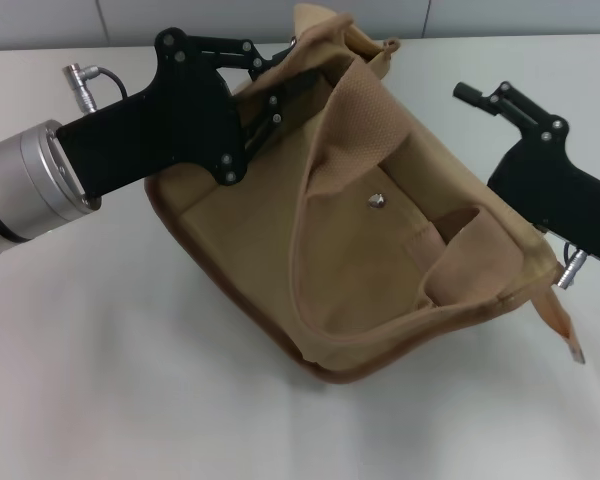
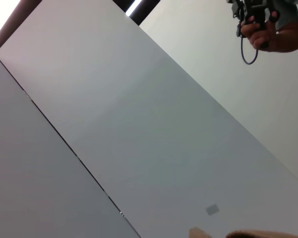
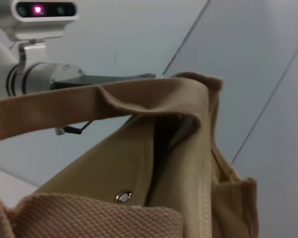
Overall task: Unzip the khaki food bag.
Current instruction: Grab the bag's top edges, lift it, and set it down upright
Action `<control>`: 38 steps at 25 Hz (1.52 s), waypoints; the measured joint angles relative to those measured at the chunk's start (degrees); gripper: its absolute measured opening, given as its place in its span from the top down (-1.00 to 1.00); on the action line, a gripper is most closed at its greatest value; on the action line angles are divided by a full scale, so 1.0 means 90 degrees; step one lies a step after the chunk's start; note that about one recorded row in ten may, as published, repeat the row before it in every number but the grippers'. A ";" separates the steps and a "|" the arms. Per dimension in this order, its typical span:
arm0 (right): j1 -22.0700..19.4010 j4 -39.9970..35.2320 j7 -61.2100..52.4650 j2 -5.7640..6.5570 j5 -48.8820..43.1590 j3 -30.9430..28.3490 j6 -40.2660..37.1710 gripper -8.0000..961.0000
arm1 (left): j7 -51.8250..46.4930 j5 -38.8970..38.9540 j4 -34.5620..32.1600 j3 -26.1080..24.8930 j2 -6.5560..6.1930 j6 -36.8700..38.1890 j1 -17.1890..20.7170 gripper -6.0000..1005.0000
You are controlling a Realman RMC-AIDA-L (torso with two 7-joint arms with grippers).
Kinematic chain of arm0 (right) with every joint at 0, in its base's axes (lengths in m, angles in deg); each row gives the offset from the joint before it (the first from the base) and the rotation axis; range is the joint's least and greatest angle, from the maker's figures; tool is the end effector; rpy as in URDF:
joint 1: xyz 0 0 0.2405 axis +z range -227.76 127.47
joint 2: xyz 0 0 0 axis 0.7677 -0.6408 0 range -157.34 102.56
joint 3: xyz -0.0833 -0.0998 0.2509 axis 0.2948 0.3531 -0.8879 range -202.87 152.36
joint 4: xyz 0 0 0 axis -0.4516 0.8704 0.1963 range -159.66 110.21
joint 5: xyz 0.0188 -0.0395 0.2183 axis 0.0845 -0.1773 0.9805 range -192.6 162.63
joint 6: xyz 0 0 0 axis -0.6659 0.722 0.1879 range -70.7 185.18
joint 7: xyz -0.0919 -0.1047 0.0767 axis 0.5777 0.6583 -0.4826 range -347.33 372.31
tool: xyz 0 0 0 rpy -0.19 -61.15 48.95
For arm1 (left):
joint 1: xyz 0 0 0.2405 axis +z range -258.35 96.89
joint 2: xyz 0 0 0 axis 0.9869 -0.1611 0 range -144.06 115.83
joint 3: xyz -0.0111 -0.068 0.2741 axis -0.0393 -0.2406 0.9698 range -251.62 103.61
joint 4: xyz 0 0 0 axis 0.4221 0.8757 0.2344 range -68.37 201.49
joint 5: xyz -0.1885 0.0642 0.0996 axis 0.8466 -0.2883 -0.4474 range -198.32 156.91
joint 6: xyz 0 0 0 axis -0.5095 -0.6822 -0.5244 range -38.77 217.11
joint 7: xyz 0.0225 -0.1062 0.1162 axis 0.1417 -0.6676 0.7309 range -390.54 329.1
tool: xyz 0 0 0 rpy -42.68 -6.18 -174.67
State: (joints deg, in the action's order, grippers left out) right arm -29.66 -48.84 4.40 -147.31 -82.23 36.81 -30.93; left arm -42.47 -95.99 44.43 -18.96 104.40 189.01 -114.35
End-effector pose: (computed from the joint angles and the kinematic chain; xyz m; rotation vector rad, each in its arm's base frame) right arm 0.2797 0.3185 -0.0432 -2.1437 -0.4528 0.7924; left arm -0.2059 0.3499 -0.0272 -2.1578 0.7399 -1.0847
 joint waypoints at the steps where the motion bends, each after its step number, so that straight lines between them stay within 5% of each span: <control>1: 0.0012 0.0148 0.0326 0.0000 0.0160 0.0011 -0.0136 -0.72 | -0.0001 0.0003 0.0008 -0.0005 0.0004 0.0001 -0.0006 0.82; 9: 0.0169 0.0829 0.1802 0.0002 0.0694 0.0051 -0.0881 -0.72 | -0.0016 0.0007 0.0042 0.0002 0.0018 -0.0034 -0.0071 0.82; 25: 0.1004 0.1645 0.3823 0.0005 0.0761 0.0619 -0.0353 -0.72 | -0.0114 -0.0016 0.0059 0.0007 0.0025 -0.0069 -0.0159 0.82; 38: 0.1019 0.2010 0.3054 0.0009 0.0756 0.0183 -0.0669 -0.71 | -0.0121 0.0000 0.0133 0.0016 0.0023 -0.0076 -0.0201 0.82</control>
State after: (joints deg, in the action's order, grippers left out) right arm -20.48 -30.75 31.88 -147.22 -75.43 38.46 -36.95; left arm -43.56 -96.00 45.62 -18.81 104.61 188.32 -116.16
